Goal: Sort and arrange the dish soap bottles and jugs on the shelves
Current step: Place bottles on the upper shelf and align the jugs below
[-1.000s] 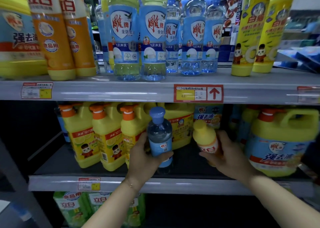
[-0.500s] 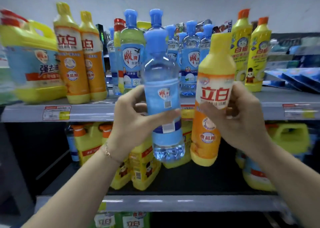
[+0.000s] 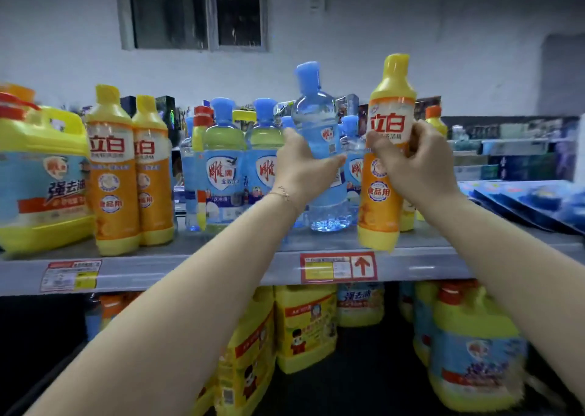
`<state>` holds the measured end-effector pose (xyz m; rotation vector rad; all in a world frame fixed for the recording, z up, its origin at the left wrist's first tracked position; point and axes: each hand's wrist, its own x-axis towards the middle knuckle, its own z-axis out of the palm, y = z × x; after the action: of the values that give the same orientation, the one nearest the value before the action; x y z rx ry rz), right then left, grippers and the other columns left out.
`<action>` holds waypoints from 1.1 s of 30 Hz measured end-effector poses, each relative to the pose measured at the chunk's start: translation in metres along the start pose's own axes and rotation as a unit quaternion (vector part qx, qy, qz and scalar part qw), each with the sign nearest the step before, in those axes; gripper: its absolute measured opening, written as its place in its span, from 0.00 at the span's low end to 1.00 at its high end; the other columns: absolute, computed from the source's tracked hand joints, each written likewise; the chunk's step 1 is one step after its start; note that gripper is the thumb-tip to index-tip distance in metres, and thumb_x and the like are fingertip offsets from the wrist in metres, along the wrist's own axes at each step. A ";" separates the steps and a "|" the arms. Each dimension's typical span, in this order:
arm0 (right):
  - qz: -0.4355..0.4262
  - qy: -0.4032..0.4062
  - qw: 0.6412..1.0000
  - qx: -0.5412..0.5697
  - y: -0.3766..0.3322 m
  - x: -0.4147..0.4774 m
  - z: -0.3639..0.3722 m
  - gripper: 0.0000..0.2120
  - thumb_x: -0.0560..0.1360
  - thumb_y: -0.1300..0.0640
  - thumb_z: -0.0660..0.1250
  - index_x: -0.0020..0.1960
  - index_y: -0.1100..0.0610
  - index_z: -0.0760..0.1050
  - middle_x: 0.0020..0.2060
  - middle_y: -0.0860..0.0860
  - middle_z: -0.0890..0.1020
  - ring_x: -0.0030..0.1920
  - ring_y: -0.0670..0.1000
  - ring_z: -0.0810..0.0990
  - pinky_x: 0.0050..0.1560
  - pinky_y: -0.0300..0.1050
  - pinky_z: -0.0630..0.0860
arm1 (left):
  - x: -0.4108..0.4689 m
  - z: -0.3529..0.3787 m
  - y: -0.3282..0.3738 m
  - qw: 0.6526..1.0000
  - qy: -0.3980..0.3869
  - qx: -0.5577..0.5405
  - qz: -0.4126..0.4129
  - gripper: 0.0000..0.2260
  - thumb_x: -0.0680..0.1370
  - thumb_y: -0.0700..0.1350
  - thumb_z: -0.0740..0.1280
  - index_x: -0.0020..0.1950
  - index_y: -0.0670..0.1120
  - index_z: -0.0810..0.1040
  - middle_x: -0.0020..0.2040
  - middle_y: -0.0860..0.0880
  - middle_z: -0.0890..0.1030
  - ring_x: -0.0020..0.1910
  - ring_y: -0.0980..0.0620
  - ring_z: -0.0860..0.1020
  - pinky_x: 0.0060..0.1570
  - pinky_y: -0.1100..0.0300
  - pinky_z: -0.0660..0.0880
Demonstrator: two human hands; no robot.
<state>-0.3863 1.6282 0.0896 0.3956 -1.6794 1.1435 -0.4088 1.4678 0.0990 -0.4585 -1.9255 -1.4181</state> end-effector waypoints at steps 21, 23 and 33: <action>-0.027 -0.062 0.988 0.142 -0.047 -0.006 0.040 0.13 0.72 0.47 0.71 0.50 0.54 0.75 0.41 0.44 0.82 0.38 0.39 0.82 0.34 0.31 0.77 | -0.048 -0.043 -0.023 0.982 -0.016 0.017 0.190 0.12 0.80 0.45 0.64 0.62 0.46 0.71 0.50 0.49 0.80 0.47 0.54 0.81 0.42 0.64 0.79; -0.008 -0.084 0.973 0.217 -0.063 -0.012 0.059 0.09 0.72 0.49 0.71 0.47 0.52 0.75 0.39 0.44 0.82 0.37 0.39 0.82 0.33 0.32 0.77 | -0.059 -0.073 -0.024 0.984 -0.038 -0.003 0.172 0.13 0.79 0.49 0.65 0.61 0.48 0.70 0.47 0.52 0.80 0.41 0.58 0.81 0.35 0.66 0.77; -0.011 -0.241 0.905 0.351 -0.152 -0.065 0.192 0.13 0.72 0.50 0.72 0.52 0.54 0.74 0.46 0.52 0.84 0.45 0.51 0.84 0.46 0.56 0.82 | -0.071 -0.213 -0.038 0.979 0.121 0.117 0.119 0.29 0.65 0.49 0.79 0.63 0.49 0.73 0.46 0.57 0.83 0.41 0.63 0.82 0.36 0.70 0.76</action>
<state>-0.3569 1.3769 0.1037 1.2312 -1.6020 1.7211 -0.3154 1.2639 0.0580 -0.3721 -1.7479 -1.0284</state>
